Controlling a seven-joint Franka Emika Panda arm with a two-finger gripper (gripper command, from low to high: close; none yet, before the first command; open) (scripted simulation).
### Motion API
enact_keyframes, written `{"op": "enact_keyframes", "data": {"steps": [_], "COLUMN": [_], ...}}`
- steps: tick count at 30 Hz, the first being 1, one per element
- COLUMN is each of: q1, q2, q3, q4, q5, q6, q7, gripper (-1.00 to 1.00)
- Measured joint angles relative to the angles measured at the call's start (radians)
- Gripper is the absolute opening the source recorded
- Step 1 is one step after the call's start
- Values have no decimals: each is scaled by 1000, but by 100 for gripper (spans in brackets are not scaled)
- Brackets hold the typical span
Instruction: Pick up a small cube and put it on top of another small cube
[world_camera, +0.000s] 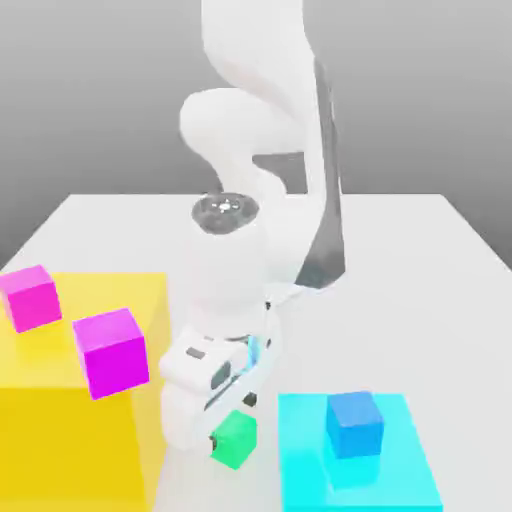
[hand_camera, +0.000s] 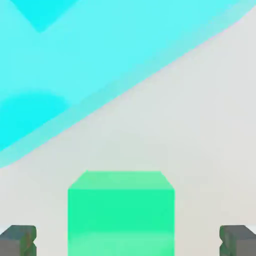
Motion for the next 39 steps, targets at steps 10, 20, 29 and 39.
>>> {"op": "enact_keyframes", "data": {"steps": [10,20,29,39], "q1": [36,54,-57,-201], "q2": [-92,-328,-504,-570], "q3": [-49,-85,-166,-311], "q4": [-19,148,327,322], "q5": [-54,-174,-266,-295], "q6": [-74,-375,-711,-874], "q7": [40,107,87,20], "gripper": [-100,-100,-100,-100]}}
